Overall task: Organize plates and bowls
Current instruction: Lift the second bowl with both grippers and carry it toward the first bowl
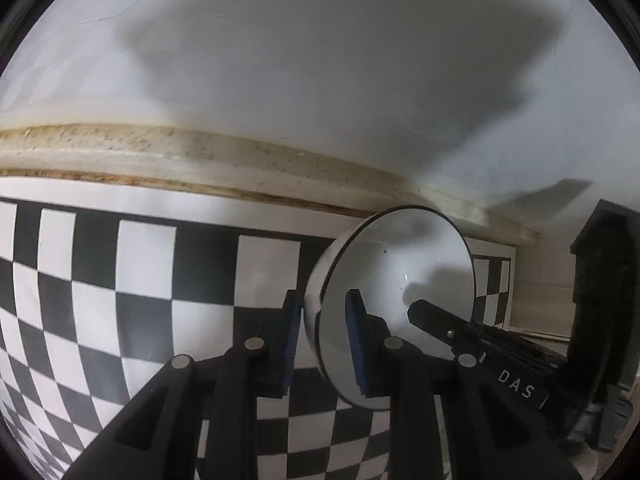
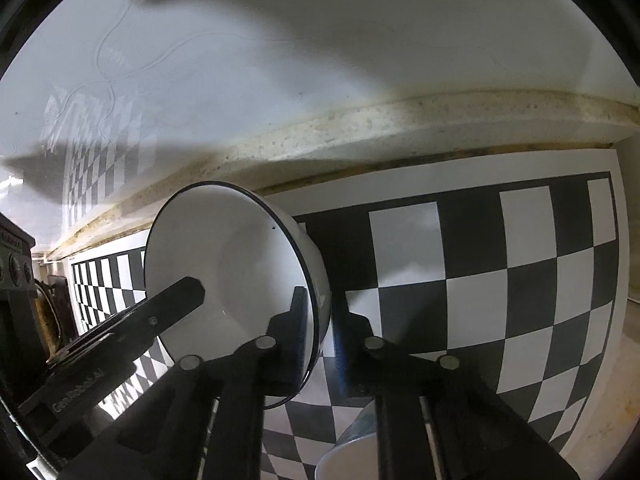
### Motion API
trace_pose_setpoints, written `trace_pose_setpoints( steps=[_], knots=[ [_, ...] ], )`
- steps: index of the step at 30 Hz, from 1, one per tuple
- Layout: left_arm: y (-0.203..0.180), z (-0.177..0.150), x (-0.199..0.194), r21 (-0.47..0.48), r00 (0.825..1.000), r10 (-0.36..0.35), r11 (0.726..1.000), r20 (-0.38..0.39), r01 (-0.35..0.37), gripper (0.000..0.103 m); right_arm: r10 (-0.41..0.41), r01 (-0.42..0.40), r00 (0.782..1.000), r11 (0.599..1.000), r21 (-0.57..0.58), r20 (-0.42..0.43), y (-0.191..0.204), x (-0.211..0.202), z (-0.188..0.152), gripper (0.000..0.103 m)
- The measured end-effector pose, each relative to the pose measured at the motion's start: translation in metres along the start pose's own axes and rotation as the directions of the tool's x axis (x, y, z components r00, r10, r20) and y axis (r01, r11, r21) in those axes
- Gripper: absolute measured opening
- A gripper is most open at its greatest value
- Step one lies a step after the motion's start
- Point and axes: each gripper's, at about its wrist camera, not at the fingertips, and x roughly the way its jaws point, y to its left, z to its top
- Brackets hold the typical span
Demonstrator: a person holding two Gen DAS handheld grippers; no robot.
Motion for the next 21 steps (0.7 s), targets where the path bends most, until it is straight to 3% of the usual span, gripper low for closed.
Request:
trace_pose_setpoints(
  steps=[6,13,21],
  knots=[
    [-0.007,0.003,0.0,0.018,1.0,0.023,1.0,0.004,-0.023,0.018,-0.03,0.03,1.0,0.999,-0.018,0.008,0.004,0.0,-0.002,0.011],
    [-0.025,0.003,0.015,0.041,0.998,0.055,0.998,0.013,-0.056,0.018,0.002,-0.002,1.0,1.0,-0.007,0.005,0.011,-0.004,-0.01,0.011],
    [-0.031,-0.02,-0.01,0.057,0.997,0.074,0.995,0.039,-0.076,0.018,0.026,-0.025,0.999,0.999,-0.028,0.024,0.026,-0.022,-0.033,0.011]
  ],
)
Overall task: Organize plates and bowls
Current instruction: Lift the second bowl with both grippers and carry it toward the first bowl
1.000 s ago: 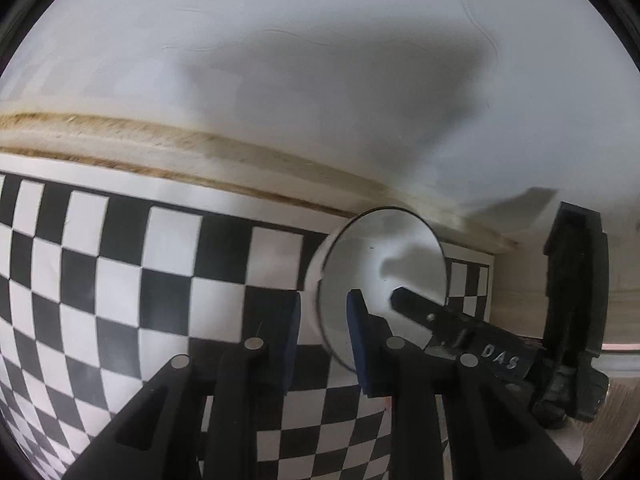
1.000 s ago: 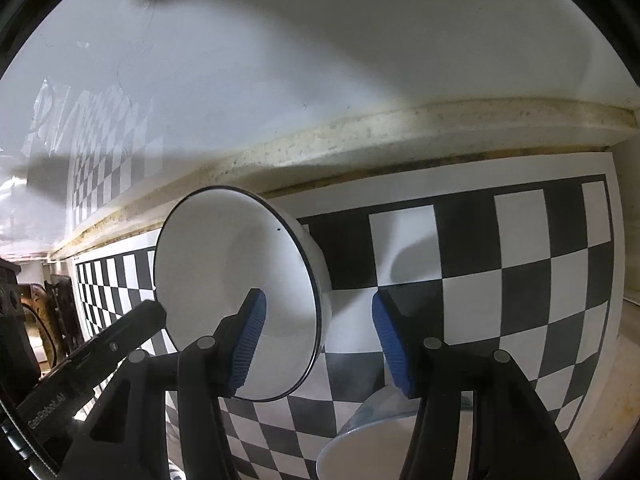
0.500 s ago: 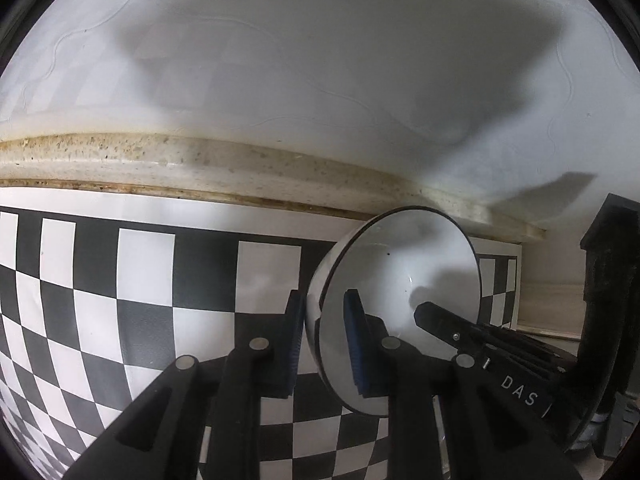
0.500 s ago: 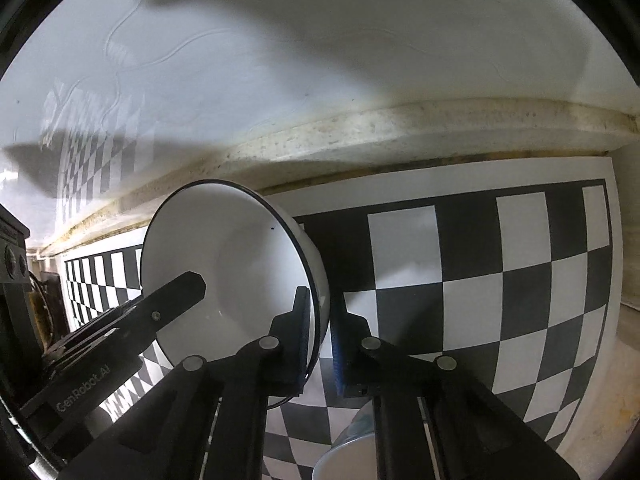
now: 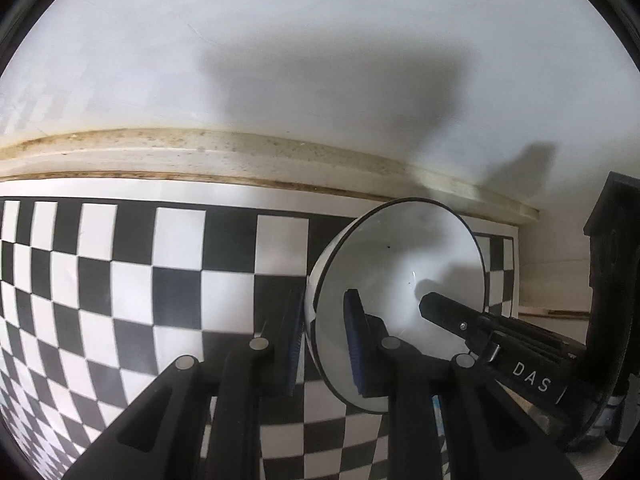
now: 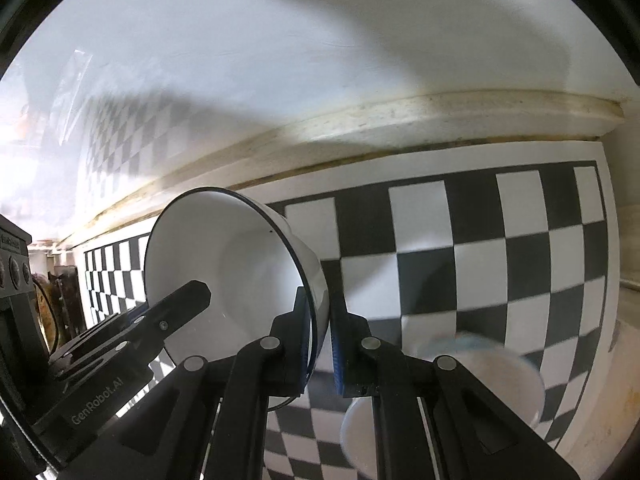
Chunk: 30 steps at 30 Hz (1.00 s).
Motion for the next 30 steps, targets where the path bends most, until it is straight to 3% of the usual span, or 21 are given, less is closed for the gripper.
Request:
trace_pose_setpoints(
  steps=[7,16,21,30],
  knots=[
    [-0.013,-0.032,-0.035,0.048,1.0,0.001,0.999,0.028,-0.002,0.018,0.017,-0.016,0.999,1.0,-0.026,0.04,0.016,-0.035,-0.041,0.011],
    [-0.031,-0.099,-0.083,0.125,0.999,-0.024,0.992,0.033,0.02,0.018,0.043,-0.042,0.994,0.999,-0.015,0.097,0.025,-0.084,-0.129,0.011],
    [-0.025,-0.138,-0.107,0.201,1.0,-0.022,0.979,-0.005,0.022,0.018,0.038,-0.04,0.992,0.999,0.014,0.118,0.016,-0.105,-0.194,0.011],
    [-0.025,-0.211,-0.09,0.279,0.99,-0.022,0.958,-0.14,0.061,0.018,0.038,-0.047,0.996,0.993,0.106,0.079,-0.012,-0.092,-0.294,0.011]
  ],
)
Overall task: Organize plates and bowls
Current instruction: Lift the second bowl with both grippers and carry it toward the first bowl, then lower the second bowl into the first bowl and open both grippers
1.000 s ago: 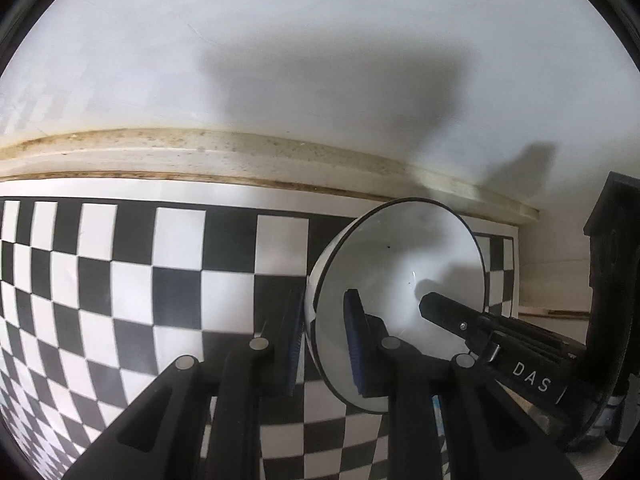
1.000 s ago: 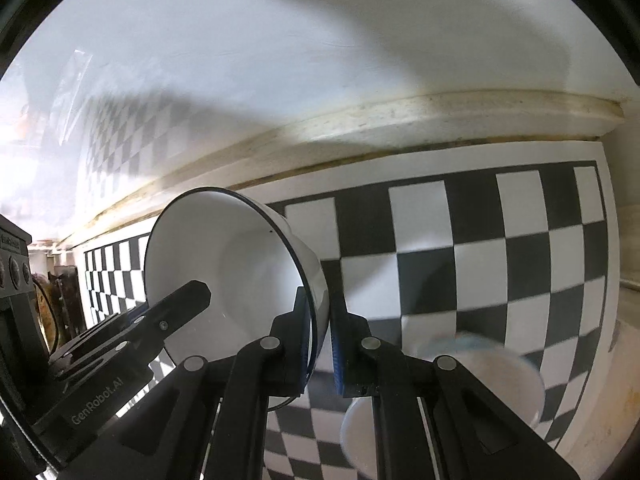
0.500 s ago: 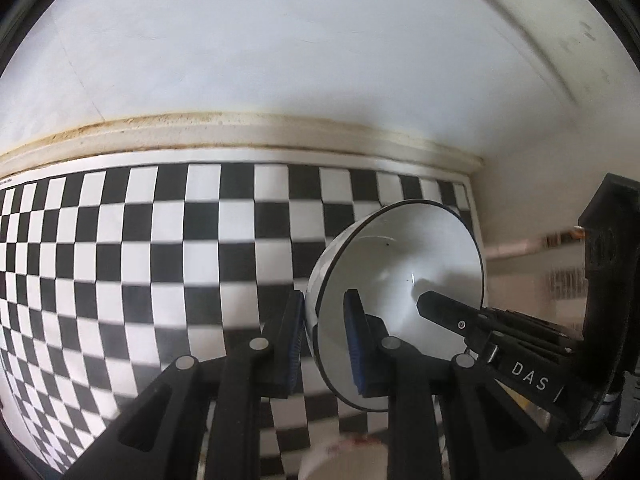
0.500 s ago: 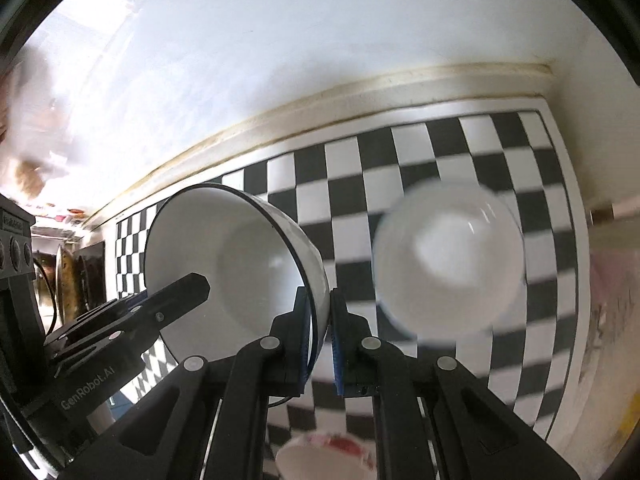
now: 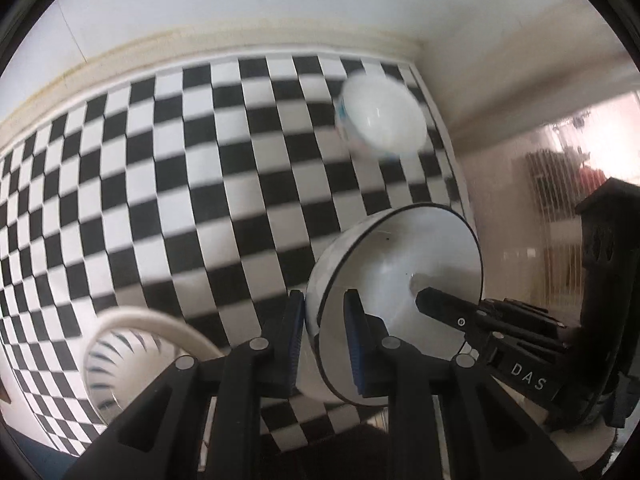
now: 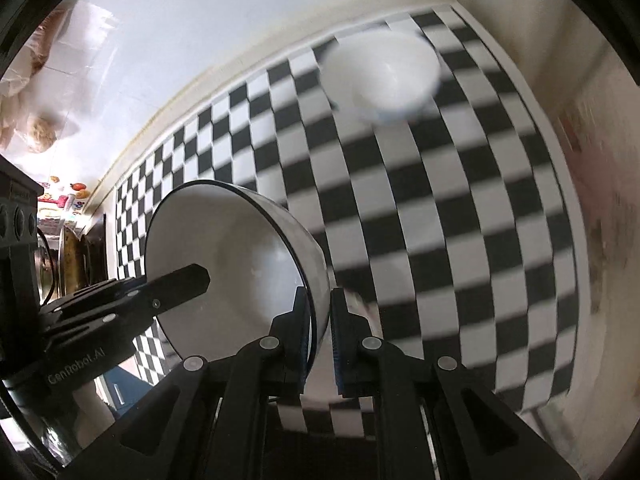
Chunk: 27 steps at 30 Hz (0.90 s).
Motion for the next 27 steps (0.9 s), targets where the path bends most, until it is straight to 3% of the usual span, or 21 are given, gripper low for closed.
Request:
trace_pose_setpoints(
  steps=[7,15,27],
  knots=[
    [-0.005,-0.028,0.04,0.047,0.993,0.051,0.998,-0.106,-0.046,0.018,-0.016,0.019,0.998,0.999,0.046,-0.065,-0.023,0.032,-0.043,0.011],
    [-0.009,-0.034,0.075,0.074,0.976,0.129,0.99,-0.176,-0.118,0.018,-0.043,0.049,0.991,0.998,0.042,-0.124,-0.028,0.064,-0.049,0.011],
    [-0.025,-0.038,0.093,0.146,0.951,0.252,0.963,-0.178,-0.227,0.018,-0.118,0.121,0.978,0.993,0.003,-0.174,-0.012,0.083,-0.045,0.011]
  ],
)
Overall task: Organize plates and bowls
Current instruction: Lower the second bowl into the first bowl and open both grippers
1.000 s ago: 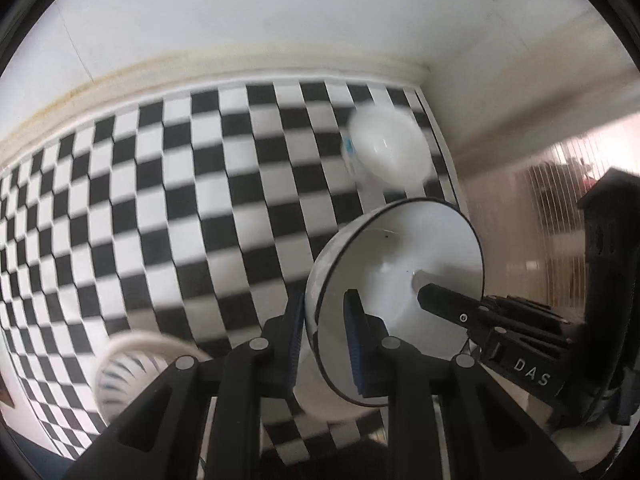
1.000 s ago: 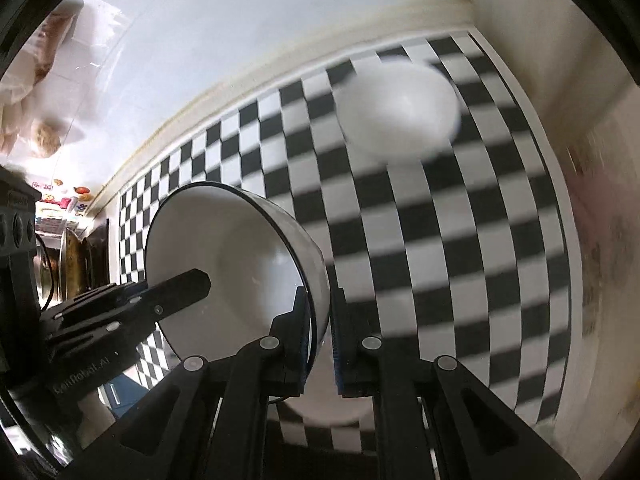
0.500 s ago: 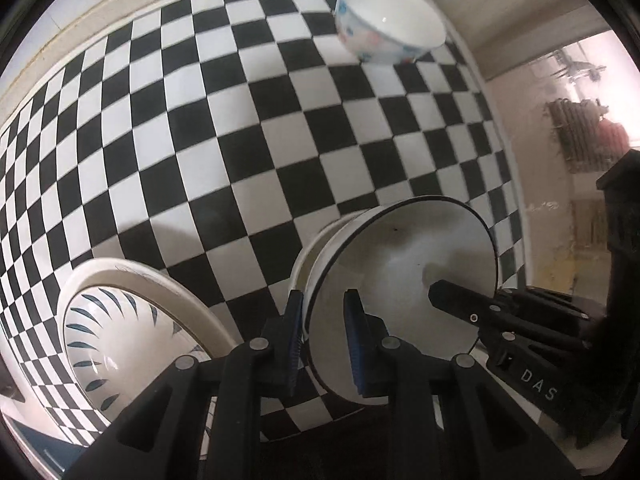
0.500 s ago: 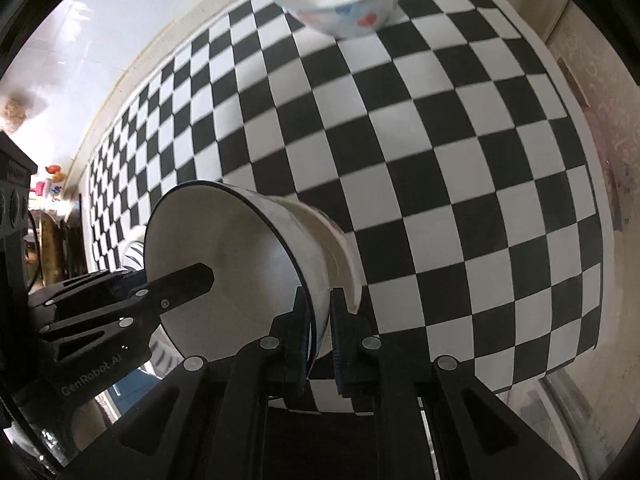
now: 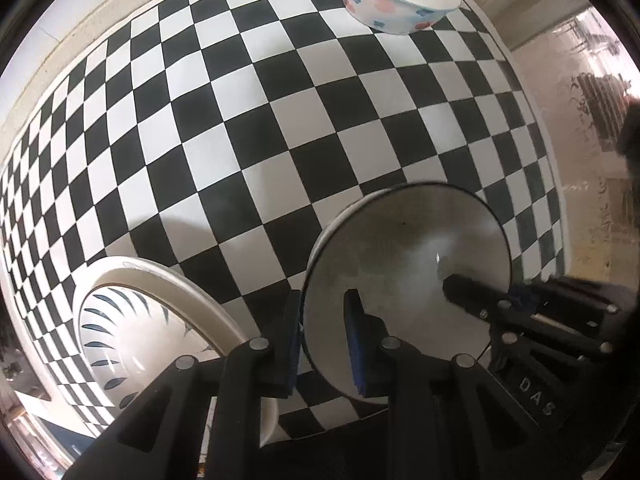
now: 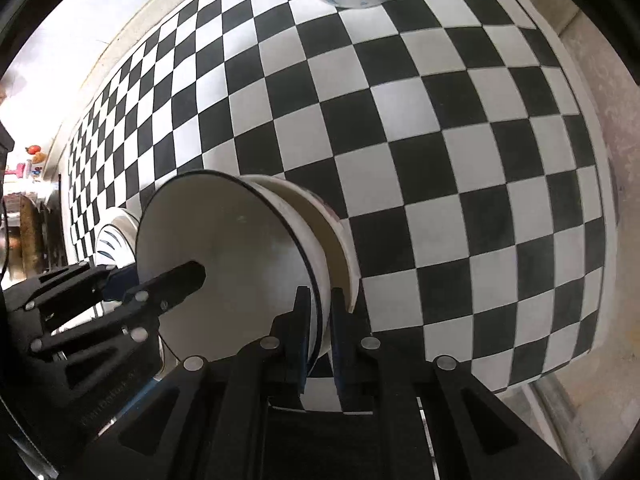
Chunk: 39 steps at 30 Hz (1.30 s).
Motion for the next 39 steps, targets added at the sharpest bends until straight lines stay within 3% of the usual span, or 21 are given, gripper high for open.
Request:
trace_pose_setpoints(
  steps=[5,16,20,30,39],
  knots=[
    [-0.012,-0.009,0.005,0.022,0.999,0.038,0.999,0.006,-0.039,0.018,-0.021,0.021,1.0,1.0,-0.005,-0.008,0.006,-0.005,0.006,0.011],
    [-0.031,-0.027,-0.005,0.037,0.999,0.037,0.999,0.016,-0.038,0.018,-0.04,0.038,0.998,0.999,-0.025,-0.049,-0.001,-0.011,0.002,0.013],
    [-0.034,-0.028,-0.007,0.036,0.999,0.029,0.999,0.015,-0.03,0.018,-0.051,0.049,0.997,0.998,-0.033,-0.055,-0.002,-0.015,0.002,0.019],
    [-0.043,-0.029,-0.013,0.05,0.999,0.034,0.998,0.022,-0.035,0.018,-0.047,0.044,0.997,0.998,-0.047,-0.062,-0.006,-0.013,-0.004,0.018],
    [-0.047,-0.036,-0.042,0.019,0.991,0.084,0.996,0.108,-0.087,0.019,-0.061,0.058,0.997,0.996,-0.068,-0.043,-0.006,-0.021,-0.006,0.019]
  ],
)
